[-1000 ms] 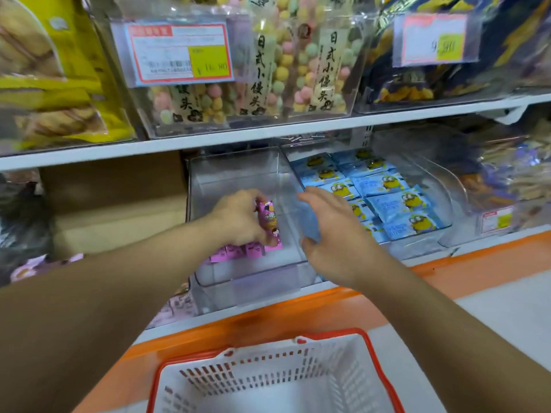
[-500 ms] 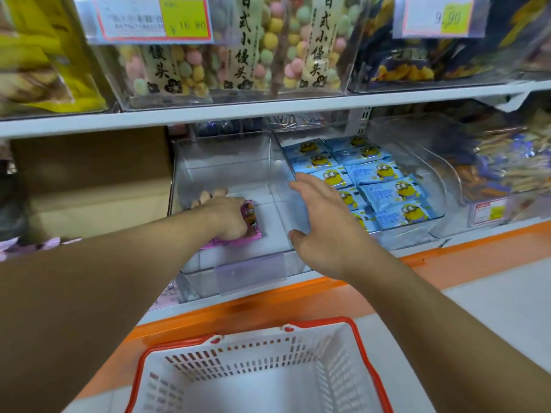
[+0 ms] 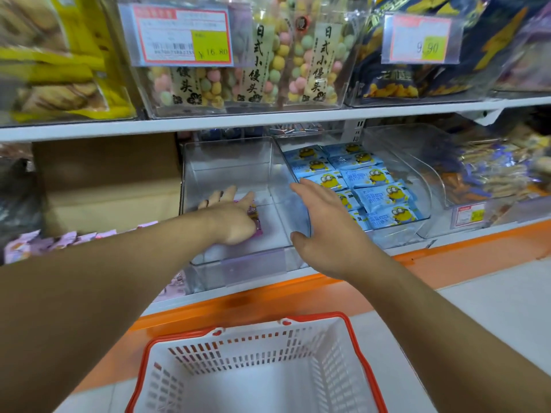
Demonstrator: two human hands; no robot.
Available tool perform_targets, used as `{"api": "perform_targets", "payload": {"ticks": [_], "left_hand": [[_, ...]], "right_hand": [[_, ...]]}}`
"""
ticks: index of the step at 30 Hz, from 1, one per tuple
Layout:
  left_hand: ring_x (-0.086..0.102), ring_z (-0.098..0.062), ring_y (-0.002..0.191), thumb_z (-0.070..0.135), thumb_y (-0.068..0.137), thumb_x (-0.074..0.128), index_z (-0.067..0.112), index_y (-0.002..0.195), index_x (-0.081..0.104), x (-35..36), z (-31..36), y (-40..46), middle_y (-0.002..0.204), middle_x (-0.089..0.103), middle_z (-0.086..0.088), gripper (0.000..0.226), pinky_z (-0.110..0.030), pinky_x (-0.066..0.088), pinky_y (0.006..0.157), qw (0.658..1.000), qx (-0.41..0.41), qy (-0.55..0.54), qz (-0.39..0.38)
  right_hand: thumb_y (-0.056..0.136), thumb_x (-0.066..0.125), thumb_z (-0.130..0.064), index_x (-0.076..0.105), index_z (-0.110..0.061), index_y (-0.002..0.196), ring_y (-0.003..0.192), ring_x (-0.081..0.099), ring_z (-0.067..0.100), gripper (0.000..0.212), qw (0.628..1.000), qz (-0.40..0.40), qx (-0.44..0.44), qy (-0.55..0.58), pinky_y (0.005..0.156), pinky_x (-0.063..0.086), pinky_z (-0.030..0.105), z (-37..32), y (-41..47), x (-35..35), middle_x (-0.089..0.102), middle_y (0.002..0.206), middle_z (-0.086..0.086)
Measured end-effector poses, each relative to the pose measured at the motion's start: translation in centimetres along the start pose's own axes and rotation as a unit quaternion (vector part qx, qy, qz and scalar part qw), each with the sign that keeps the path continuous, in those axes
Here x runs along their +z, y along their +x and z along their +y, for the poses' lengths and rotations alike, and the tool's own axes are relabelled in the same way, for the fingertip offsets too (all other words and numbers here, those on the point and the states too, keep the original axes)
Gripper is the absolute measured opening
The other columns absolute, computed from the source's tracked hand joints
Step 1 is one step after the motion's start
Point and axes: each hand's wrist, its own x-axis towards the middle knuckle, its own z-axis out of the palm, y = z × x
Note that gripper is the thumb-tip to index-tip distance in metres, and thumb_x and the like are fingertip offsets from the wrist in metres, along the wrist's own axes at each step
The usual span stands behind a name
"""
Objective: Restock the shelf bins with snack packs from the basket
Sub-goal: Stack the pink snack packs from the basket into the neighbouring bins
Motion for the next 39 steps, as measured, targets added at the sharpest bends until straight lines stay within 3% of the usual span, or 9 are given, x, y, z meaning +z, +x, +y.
{"api": "perform_targets", "payload": {"ticks": [4,7,12,17,20,24,28,34,39], "left_hand": [[0.014,-0.029,0.152,0.054,0.102,0.044,0.040,0.160,0.029,-1.2,0.2,-5.1,0.168,0.010,0.008,0.062,-0.044,0.018,0.125,0.987,0.115,-0.075,0.085],[0.042,-0.014,0.136,0.050,0.098,0.051,0.027,0.140,0.060,-0.4,-0.8,-11.1,0.145,0.047,0.006,0.049,-0.029,0.031,0.118,0.933,0.241,-0.172,0.203],[0.062,-0.006,0.098,0.027,0.093,0.061,0.023,0.101,0.072,6.9,-5.1,-19.2,0.103,0.063,0.012,0.013,-0.019,0.047,0.087,0.886,0.262,-0.301,0.236],[0.055,-0.025,0.124,0.046,0.088,0.051,0.022,0.129,0.065,18.9,-11.4,-20.6,0.133,0.056,0.002,0.049,-0.042,0.046,0.105,0.956,0.096,-0.195,0.196],[0.025,-0.033,0.148,0.053,0.095,0.053,0.020,0.161,0.025,23.7,-14.9,-21.0,0.165,0.020,-0.007,0.079,-0.053,0.031,0.118,0.986,-0.035,-0.137,0.088],[-0.001,-0.029,0.156,0.061,0.099,0.043,0.029,0.162,-0.016,26.1,-16.1,-21.2,0.165,-0.032,0.014,0.091,-0.050,0.016,0.126,0.988,-0.063,-0.144,0.004],[0.009,-0.031,0.153,0.063,0.099,0.044,0.024,0.164,-0.008,26.2,-15.3,-21.3,0.166,-0.030,0.013,0.092,-0.051,0.029,0.121,0.988,-0.073,-0.132,0.027],[0.023,-0.030,0.144,0.064,0.092,0.049,0.015,0.163,0.019,27.3,-15.5,-21.1,0.171,-0.014,0.002,0.091,-0.049,0.037,0.115,0.992,-0.068,-0.078,0.077],[0.026,-0.030,0.143,0.066,0.092,0.049,0.016,0.160,0.025,27.6,-15.3,-21.0,0.171,-0.011,-0.001,0.088,-0.047,0.036,0.115,0.992,-0.077,-0.049,0.088]], "right_hand": [[0.092,0.071,-0.018,0.050,-0.016,0.150,0.149,0.028,0.017,0.062,0.997,0.062,-0.041,0.016,0.121,0.018,0.016,-0.6,-2.0,0.1,0.039,0.159,0.000],[0.089,0.069,-0.020,0.064,-0.016,0.127,0.122,0.051,0.010,0.039,0.992,0.093,-0.076,0.046,0.103,0.030,0.006,-1.6,-4.3,0.8,0.054,0.132,-0.002],[0.084,0.064,-0.023,0.071,-0.018,0.103,0.088,0.063,0.009,0.021,0.996,-0.011,-0.054,0.067,0.079,0.044,0.014,-3.2,-8.4,5.4,0.066,0.099,-0.003],[0.095,0.065,-0.024,0.066,-0.017,0.122,0.107,0.062,0.020,0.028,0.972,-0.231,0.034,-0.031,0.096,0.051,0.033,-1.0,-12.9,14.4,0.066,0.118,0.004],[0.095,0.066,-0.026,0.059,-0.020,0.138,0.120,0.057,0.021,0.043,0.938,-0.328,0.102,-0.037,0.100,0.045,0.028,0.9,-15.6,19.9,0.061,0.132,0.003],[0.097,0.069,-0.026,0.053,-0.030,0.146,0.119,0.053,0.018,0.052,0.900,-0.403,0.160,-0.030,0.096,0.049,0.029,3.0,-17.7,26.1,0.050,0.143,0.004],[0.094,0.066,-0.015,0.057,-0.029,0.145,0.137,0.050,0.023,0.053,0.895,-0.414,0.167,-0.017,0.105,0.043,0.028,4.0,-17.6,30.6,0.047,0.149,0.006],[0.092,0.061,-0.026,0.061,-0.028,0.139,0.119,0.063,0.030,0.047,0.873,-0.441,0.181,-0.100,0.094,0.055,0.035,5.3,-18.2,35.6,0.062,0.132,0.006],[0.092,0.059,-0.028,0.060,-0.018,0.124,0.112,0.055,0.030,0.034,0.881,-0.418,0.119,-0.187,0.094,0.048,0.039,5.6,-19.9,37.6,0.057,0.120,0.008]]}}
